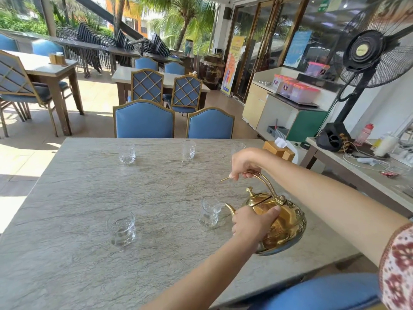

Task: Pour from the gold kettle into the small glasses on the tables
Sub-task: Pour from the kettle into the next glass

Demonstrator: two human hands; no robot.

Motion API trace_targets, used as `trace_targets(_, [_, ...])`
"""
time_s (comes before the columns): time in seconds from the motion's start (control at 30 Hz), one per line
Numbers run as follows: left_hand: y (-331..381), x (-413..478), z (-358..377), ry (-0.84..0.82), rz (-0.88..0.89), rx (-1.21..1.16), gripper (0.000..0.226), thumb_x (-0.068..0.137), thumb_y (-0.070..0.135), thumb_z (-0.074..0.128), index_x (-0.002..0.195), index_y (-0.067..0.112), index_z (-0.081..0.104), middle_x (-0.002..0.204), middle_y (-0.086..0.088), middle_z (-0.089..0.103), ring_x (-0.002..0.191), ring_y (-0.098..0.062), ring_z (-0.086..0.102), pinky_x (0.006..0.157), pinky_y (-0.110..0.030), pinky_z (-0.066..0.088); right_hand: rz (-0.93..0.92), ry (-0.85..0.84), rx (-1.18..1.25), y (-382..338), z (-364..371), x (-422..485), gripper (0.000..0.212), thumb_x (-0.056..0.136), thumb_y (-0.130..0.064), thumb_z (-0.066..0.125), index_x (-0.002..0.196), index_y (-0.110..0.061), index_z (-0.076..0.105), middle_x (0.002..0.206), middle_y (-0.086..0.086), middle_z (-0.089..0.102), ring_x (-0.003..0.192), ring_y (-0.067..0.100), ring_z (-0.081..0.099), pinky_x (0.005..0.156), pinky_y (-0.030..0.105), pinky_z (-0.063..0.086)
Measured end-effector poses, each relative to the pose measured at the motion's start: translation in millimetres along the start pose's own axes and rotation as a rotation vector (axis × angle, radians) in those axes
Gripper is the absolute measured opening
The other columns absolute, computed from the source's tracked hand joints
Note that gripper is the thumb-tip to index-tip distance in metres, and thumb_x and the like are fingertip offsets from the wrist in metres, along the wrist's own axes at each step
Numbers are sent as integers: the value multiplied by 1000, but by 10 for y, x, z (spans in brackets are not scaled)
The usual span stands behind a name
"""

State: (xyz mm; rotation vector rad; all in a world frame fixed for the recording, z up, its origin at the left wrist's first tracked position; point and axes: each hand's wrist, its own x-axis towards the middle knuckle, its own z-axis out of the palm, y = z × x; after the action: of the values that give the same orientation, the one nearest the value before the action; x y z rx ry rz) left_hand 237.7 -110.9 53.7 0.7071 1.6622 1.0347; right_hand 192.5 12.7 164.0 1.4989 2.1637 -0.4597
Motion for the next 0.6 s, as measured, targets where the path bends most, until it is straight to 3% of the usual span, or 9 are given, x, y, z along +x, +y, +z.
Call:
trace_targets(0.33, [-172,23,40,33,-23,132,101,75,67,77,144,0,46,144,-17,50,134,-38,52,113,-52,48,-33,29,139,169,166,-88,16,94,-19,58,87,-5,63,59,4,47,44,13,41,46,22,37])
trace_targets(0.47, [-263,42,93,38,-16,215,97,75,63,80,141,0,49,143,-17,48,133,-39,54,111,-53,50,-68,59,244,452,335,-201,26,97,-17,51,112,0,63,60,5,46,44,13,41,44,25,36])
trace_targets(0.6, [-15,84,120,12,78,298,89,75,60,82,135,2,53,142,-16,47,131,-37,56,110,-50,52,-90,131,350,791,160,-322,29,98,-19,50,118,0,62,63,5,45,45,12,42,42,23,37])
